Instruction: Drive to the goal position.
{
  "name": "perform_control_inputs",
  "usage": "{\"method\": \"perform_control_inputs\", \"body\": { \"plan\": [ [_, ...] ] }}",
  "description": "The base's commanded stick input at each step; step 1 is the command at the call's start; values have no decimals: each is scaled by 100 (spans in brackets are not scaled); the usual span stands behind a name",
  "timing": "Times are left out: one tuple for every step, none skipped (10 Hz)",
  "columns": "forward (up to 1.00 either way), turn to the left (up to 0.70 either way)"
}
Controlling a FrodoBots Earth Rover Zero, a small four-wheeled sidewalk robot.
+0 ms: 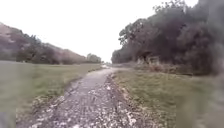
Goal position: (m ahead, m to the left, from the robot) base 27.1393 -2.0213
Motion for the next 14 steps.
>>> {"method": "perform_control_inputs", "body": {
  "plan": [
    [100, 2],
    [100, 4],
    [100, 6],
    [100, 8],
    [100, 11],
    [100, 3],
    [100, 10],
    [100, 16],
    [100, 22],
    [100, 8],
    [100, 0],
    [100, 0],
    [100, 4],
    [100, 16]
  ]
}}
